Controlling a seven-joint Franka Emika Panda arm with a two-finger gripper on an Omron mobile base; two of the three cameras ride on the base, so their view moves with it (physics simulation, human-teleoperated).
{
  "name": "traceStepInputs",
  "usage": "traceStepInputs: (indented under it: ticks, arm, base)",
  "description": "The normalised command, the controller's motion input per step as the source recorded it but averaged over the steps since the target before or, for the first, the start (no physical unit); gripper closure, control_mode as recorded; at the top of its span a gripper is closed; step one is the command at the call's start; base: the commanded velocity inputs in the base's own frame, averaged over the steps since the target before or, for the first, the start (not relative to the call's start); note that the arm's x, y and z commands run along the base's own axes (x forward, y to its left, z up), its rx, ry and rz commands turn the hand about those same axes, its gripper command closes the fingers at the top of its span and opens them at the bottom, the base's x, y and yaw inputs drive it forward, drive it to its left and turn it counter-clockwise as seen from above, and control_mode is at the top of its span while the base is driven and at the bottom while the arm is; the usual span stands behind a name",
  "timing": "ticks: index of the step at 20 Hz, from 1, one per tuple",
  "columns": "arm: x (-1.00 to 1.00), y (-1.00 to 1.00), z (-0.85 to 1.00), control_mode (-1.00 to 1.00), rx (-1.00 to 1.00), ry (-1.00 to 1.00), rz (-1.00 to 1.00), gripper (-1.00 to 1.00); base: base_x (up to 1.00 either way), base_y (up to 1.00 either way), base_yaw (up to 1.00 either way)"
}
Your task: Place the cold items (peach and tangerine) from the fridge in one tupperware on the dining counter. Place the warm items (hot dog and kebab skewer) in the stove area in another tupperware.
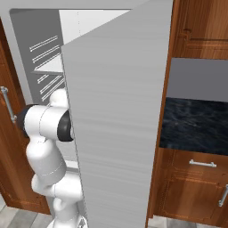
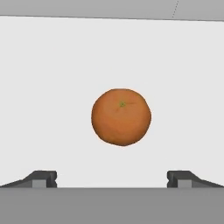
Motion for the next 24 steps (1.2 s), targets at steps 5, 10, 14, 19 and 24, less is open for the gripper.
traceStepInputs:
  ticks: [5, 10, 14, 19, 24]
  arm:
    - [0.13, 0.00, -0.11, -1.00, 0.00, 0.00, 0.00, -1.00]
    - [0.11, 0.00, -0.12, -1.00, 0.00, 0.00, 0.00, -1.00]
    - [0.20, 0.00, -0.12, -1.00, 0.00, 0.00, 0.00, -1.00]
    - [0.18, 0.00, -0.10, -1.00, 0.00, 0.00, 0.00, -1.00]
    - [0.20, 0.00, -0.10, -1.00, 0.00, 0.00, 0.00, -1.00]
  base:
    - [0.00, 0.00, 0.00]
    - [0.00, 0.00, 0.00]
    - [0.00, 0.00, 0.00]
    - [0.00, 0.00, 0.00]
    - [0.00, 0.00, 0.00]
